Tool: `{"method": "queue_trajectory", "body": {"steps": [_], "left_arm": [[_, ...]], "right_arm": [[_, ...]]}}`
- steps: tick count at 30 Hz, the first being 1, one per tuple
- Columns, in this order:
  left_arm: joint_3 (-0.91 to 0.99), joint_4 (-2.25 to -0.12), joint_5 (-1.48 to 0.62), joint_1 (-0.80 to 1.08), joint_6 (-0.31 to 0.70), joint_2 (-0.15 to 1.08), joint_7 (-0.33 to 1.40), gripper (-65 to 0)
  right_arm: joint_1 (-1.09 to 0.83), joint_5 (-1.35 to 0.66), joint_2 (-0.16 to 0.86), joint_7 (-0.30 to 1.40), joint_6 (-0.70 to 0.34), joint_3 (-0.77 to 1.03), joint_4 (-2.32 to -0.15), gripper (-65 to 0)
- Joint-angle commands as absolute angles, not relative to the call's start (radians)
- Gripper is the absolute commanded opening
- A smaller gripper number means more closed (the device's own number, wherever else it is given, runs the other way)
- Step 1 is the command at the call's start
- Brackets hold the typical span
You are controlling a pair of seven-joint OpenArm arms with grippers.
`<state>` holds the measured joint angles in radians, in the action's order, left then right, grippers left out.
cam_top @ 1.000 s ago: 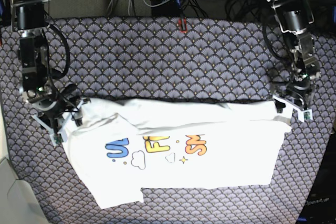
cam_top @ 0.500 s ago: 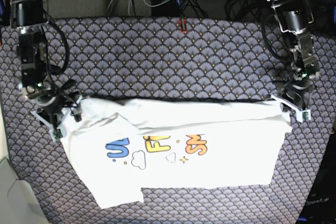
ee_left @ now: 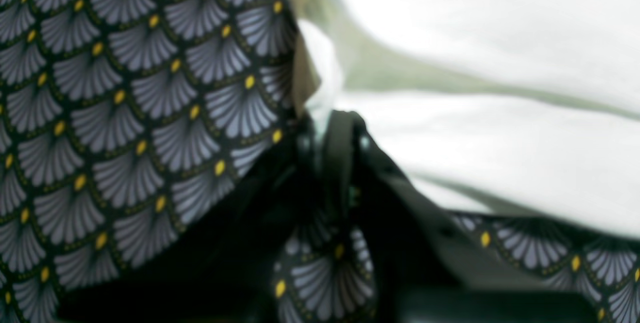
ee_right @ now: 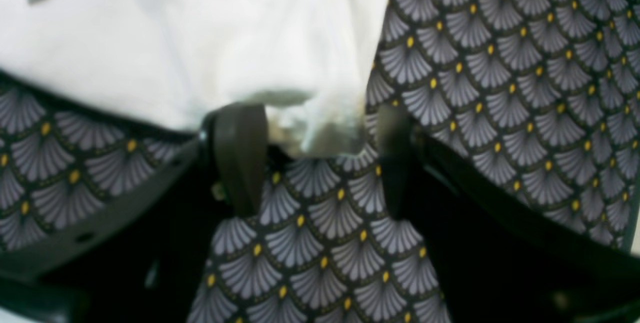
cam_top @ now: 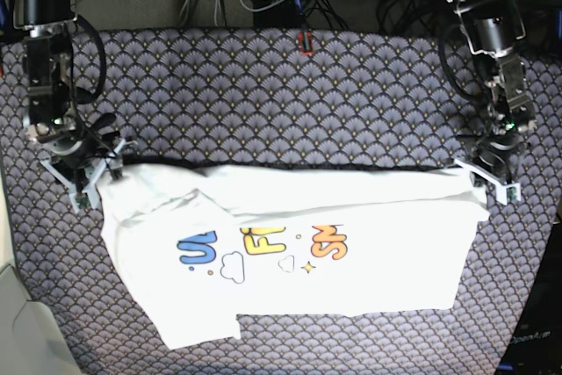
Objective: Fold the T-shirt properly
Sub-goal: 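Pull both grippers back, dragging the folded edge toward the collar side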
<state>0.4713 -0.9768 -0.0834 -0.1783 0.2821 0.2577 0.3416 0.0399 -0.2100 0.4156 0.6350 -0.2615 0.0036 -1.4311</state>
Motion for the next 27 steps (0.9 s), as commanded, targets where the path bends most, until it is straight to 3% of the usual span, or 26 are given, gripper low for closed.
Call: {"method": "queue_trajectory", "body": {"steps": [1, 7, 9, 13, 18, 27], "left_arm": [[0.475, -0.990, -0.077, -0.197, 0.271, 0.278, 0.328, -62.8], [0.473, -0.992, -0.077, -0.197, 0.271, 0.280, 0.331, -62.8], [0.473, -0.992, -0.077, -0.197, 0.271, 0.289, 0.331, -62.8], [0.473, -0.992, -0.077, -0.197, 0.271, 0.295, 0.331, -62.7], [0.473, -0.998, -0.076, -0.197, 0.272, 0.305, 0.332, -62.6], [0.479, -1.004, -0.084, -0.185, 0.275, 0.318, 0.412, -62.7]], "right_arm": [[0.059, -0.211, 0.433, 0.615, -0.259, 0.012, -1.432, -28.9], [0.071, -0.211, 0.433, 0.530, -0.263, 0.007, -1.359, -29.4], [0.071, -0.211, 0.433, 0.496, -0.263, 0.007, -1.336, -32.3], [0.071, -0.211, 0.435, 0.486, -0.263, 0.002, -1.334, -44.4], [0.067, -0.211, 0.435, 0.489, -0.263, 0.007, -1.334, -65.0], [-0.042, -0.211, 0.455, 0.483, -0.263, 0.010, -1.412, -65.0]]}}
